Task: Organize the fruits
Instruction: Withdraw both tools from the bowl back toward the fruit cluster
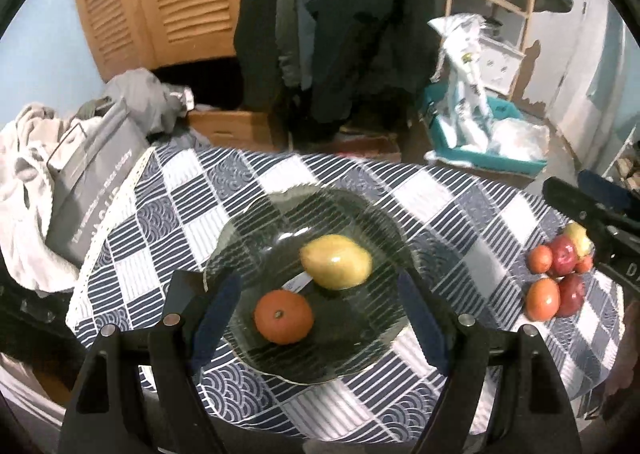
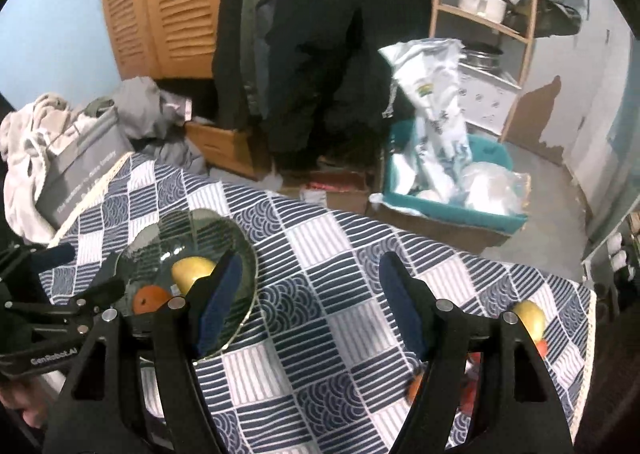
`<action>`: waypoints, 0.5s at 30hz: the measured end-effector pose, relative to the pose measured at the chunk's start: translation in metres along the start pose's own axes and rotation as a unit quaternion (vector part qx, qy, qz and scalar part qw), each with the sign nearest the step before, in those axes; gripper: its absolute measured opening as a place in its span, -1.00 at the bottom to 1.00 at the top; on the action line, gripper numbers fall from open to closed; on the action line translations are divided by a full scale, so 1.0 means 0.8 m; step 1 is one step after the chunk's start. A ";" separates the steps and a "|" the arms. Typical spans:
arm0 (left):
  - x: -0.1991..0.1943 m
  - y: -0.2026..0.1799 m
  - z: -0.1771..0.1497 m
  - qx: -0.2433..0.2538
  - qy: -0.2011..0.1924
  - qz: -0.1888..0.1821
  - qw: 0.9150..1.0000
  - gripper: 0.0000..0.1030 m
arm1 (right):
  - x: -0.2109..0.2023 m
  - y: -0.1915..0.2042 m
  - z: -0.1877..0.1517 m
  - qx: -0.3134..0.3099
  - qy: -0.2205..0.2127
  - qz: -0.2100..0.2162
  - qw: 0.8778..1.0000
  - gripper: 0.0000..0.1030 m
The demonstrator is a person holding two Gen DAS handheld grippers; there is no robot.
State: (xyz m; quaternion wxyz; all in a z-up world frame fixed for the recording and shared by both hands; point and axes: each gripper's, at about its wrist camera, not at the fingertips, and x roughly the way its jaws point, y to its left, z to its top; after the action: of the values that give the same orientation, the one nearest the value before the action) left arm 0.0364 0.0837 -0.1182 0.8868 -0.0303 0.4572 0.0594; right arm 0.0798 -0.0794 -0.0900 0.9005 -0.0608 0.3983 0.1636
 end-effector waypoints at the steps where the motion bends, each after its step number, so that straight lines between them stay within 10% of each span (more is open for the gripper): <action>1: -0.007 -0.005 0.002 0.003 -0.008 -0.003 1.000 0.59 | -0.005 -0.004 0.000 0.002 -0.004 -0.003 1.000 0.40; 15: -0.062 -0.058 0.019 0.032 -0.076 -0.027 0.996 0.60 | -0.083 -0.053 -0.005 0.020 -0.062 -0.026 0.998 0.54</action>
State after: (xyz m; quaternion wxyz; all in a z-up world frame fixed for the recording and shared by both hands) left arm 0.0267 0.0354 -0.0690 0.9208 -0.0100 0.3892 0.0230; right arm 0.0502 -0.1365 -0.0446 0.9285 -0.0429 0.3432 0.1351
